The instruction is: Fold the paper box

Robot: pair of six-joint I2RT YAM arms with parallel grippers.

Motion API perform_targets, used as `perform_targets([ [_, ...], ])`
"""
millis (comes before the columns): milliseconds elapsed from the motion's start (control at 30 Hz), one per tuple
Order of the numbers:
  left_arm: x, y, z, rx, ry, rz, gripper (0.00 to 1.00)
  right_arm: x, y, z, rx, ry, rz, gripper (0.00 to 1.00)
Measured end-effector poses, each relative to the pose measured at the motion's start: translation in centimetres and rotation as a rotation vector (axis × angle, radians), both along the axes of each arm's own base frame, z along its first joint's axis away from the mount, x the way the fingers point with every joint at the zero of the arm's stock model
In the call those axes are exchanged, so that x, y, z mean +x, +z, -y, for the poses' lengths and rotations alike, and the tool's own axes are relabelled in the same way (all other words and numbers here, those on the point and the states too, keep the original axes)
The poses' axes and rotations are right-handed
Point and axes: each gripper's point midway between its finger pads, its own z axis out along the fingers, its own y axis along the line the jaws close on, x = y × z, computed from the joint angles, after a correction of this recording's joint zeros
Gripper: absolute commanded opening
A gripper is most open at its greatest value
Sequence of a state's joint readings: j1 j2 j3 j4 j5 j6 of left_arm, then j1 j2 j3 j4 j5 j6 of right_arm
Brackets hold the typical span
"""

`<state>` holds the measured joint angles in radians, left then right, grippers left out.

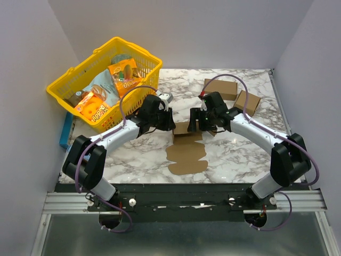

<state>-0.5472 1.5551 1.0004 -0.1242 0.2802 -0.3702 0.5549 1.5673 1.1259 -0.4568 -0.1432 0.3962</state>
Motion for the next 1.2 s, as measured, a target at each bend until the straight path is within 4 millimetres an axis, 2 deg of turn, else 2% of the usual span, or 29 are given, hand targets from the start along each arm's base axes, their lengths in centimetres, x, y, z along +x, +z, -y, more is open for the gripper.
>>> perform_targets([
  [233, 0.0, 0.0, 0.0, 0.0, 0.0, 0.0, 0.36, 0.9, 0.1, -0.5, 0.023, -0.004, 0.025, 0.81],
  [400, 0.0, 0.0, 0.0, 0.0, 0.0, 0.0, 0.36, 1.1, -0.6, -0.9, 0.043, -0.002, 0.003, 0.8],
  [800, -0.1, 0.0, -0.1, 0.002, 0.0, -0.003, 0.36, 1.4, 0.2, -2.1, 0.156, 0.006, -0.03, 0.7],
  [1200, -0.1, 0.0, -0.1, 0.003, 0.0, -0.004, 0.35, 1.2, -0.3, -2.6, 0.227, 0.0, -0.08, 0.52],
])
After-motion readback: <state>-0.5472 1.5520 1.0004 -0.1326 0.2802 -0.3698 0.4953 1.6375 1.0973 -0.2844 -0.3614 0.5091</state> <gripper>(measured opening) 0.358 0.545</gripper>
